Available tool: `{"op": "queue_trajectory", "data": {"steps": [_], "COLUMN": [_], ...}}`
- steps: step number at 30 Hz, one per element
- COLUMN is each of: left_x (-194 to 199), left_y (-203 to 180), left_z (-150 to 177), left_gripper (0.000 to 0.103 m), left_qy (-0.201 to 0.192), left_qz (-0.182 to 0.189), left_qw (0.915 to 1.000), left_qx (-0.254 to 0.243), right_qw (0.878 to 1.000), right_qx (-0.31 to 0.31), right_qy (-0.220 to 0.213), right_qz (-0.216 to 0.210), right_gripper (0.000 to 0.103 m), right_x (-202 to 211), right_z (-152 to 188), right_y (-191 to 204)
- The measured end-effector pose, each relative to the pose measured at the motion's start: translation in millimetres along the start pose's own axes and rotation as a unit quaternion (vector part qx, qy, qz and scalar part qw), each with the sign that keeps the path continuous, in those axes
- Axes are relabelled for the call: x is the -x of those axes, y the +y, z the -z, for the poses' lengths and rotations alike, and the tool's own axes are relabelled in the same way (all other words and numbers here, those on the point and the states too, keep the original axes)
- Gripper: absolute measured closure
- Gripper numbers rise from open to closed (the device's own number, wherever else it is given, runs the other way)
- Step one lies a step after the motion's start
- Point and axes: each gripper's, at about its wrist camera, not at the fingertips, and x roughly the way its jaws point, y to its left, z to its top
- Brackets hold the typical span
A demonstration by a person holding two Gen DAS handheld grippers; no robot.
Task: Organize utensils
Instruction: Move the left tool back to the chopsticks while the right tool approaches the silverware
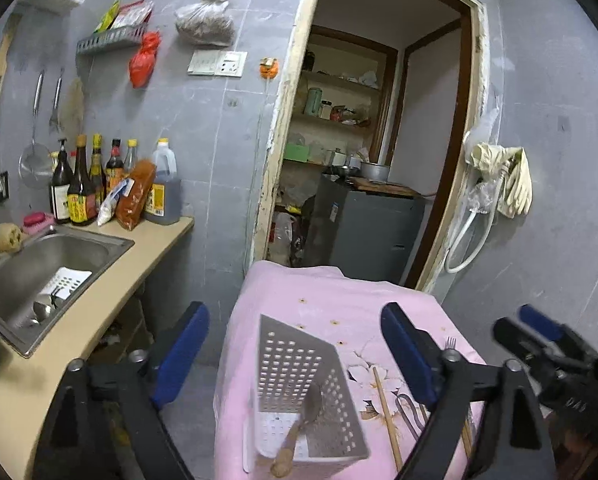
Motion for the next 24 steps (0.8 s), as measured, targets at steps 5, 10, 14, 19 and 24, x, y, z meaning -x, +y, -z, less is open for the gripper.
{"op": "queue_trajectory", "data": {"steps": [5,10,14,19,24], "left_x": [4,7,4,-5,-24], "left_y": [-31,-62,-92,-130,-161], "left_z": [4,6,11,17,26], "left_gripper": [0.005,0.002,0.002,0.002,0.002], "left_qy": [-0.007,-0.018,-0.02,-0.016,-0.007], "left_qz": [-0.009,0.004,0.022,0.045,0.052], "left_qw": [0.9997,0.9994,0.9984,0.9967,0.9957], "left_qx": [-0.021,-0.028,-0.048,-0.067,-0.076], "right_qw": [0.999,0.998,0.996,0.995,0.994], "right_qx": [0.003,0.005,0.003,-0.001,-0.001], "right_qy": [-0.007,-0.009,-0.011,-0.009,-0.002], "right_qz": [0.036,0.066,0.083,0.1,0.11], "right_gripper": [0.001,0.001,0.001,0.001,0.001], "right_x": [21,41,52,60,56], "right_z": [-4,-4,-3,-1,6], "right_y": [-30,-57,-79,-110,-140]}}
